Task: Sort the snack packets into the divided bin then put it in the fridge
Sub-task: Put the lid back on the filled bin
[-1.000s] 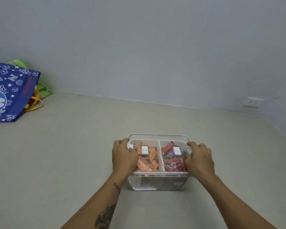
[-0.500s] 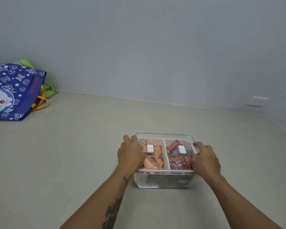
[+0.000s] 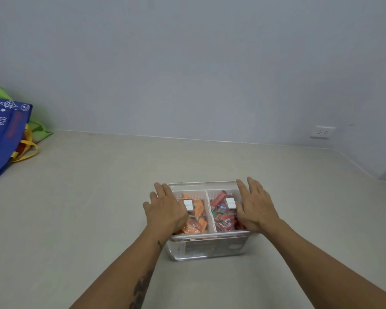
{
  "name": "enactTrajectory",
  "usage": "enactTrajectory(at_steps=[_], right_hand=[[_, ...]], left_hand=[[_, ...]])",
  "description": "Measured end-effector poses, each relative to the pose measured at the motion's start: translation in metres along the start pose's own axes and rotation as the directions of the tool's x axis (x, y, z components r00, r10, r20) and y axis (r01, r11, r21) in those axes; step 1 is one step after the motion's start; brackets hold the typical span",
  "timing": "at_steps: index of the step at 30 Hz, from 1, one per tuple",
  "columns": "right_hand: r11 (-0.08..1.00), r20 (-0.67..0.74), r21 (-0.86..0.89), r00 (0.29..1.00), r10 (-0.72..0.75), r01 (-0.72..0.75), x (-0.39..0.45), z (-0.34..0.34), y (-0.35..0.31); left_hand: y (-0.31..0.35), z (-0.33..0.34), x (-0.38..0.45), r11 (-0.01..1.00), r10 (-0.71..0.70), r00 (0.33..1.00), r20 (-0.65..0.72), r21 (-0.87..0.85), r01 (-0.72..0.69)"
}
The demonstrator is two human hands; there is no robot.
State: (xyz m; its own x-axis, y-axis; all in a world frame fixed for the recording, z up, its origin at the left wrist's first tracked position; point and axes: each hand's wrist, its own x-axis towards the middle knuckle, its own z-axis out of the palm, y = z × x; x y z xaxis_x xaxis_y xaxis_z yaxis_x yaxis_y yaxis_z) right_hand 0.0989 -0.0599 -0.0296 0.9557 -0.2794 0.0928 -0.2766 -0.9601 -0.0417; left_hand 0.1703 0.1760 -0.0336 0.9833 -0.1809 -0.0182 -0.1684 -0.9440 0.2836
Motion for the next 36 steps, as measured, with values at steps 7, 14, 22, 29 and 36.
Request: enactTrajectory(at_steps=[7,14,22,29,36], right_hand=[[1.000,0.070,-0.014,0.997,0.014,-0.013,0.005,0.003,0.003],[0.990,0.028,-0.141,1.000,0.006,-0.002,0.011,0.011,0.006],[0.988,0.072,-0.147,0.995,0.061,-0.050,0.015,0.015,0.009],[0.982,0.200,0.127,0.973,0.111,-0.138,0.020,0.012,0.010],[0.957,0.200,0.233,0.972,0.127,-0.173,0.023,0.008,0.017]], left_hand=[[-0.003,0.006,0.008,0.990,0.104,0.994,-0.031,0.097,-0.101],[-0.006,0.010,0.010,0.984,0.145,0.989,-0.013,0.107,-0.143],[-0.005,0.008,0.012,0.987,0.115,0.993,0.014,0.114,-0.116],[-0.006,0.006,0.012,0.999,0.024,0.996,0.082,-0.033,-0.021],[-0.011,0.004,0.014,0.976,-0.054,0.996,0.071,-0.206,0.067]])
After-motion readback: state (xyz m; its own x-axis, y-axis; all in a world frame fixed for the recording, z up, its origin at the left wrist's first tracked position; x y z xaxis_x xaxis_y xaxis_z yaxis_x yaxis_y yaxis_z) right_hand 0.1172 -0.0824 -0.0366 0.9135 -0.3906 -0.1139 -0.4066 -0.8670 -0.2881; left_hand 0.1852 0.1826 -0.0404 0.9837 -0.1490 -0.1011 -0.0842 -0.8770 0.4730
